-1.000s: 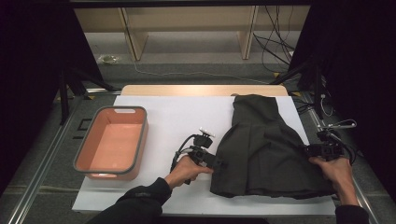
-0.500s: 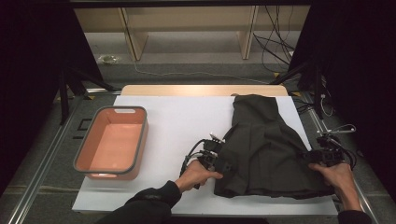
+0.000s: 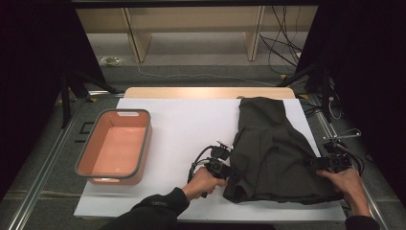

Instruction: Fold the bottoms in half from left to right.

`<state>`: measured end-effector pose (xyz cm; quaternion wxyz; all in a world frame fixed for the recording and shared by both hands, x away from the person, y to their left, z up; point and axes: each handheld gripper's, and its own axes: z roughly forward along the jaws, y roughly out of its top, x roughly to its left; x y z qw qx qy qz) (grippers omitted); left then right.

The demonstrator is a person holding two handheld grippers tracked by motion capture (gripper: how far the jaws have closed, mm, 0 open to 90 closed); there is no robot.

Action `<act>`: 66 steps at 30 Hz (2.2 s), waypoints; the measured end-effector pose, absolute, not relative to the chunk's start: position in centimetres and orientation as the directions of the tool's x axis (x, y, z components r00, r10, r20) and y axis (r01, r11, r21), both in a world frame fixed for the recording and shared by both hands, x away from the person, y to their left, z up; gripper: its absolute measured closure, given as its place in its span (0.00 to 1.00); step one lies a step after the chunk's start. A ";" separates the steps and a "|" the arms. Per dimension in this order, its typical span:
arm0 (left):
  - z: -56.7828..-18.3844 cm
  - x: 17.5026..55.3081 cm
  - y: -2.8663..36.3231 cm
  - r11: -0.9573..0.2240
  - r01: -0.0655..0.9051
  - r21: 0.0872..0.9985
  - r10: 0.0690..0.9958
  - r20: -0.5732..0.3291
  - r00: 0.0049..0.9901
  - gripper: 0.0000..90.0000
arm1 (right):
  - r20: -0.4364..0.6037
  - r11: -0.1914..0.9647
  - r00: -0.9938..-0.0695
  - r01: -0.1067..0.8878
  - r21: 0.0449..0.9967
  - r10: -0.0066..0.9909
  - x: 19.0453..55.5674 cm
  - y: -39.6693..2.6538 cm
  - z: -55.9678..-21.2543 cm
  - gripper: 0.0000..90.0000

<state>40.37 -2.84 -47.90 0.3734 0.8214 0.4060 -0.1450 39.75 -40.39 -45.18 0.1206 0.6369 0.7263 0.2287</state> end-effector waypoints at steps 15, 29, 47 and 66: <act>-47.7 40.2 -2.2 -0.387 0.766 0.513 0.549 -0.540 0.638 0.96 | 0.105 0.094 -0.154 0.895 0.436 0.982 39.9 -39.8 -46.2 0.52; -47.0 40.3 0.3 -0.400 0.753 0.522 0.545 -0.526 0.654 0.96 | 0.211 0.067 -0.158 0.920 0.386 0.965 37.4 -36.7 -45.5 0.91; -45.6 38.8 5.1 -0.427 0.739 0.522 0.530 -0.517 0.672 0.96 | 0.259 0.133 -0.248 0.911 0.391 0.934 33.6 -32.1 -45.1 0.91; -46.1 37.0 7.3 -0.453 0.745 0.491 0.524 -0.529 0.667 0.92 | 0.205 0.196 -0.303 0.886 0.421 0.931 32.7 -31.1 -43.9 0.51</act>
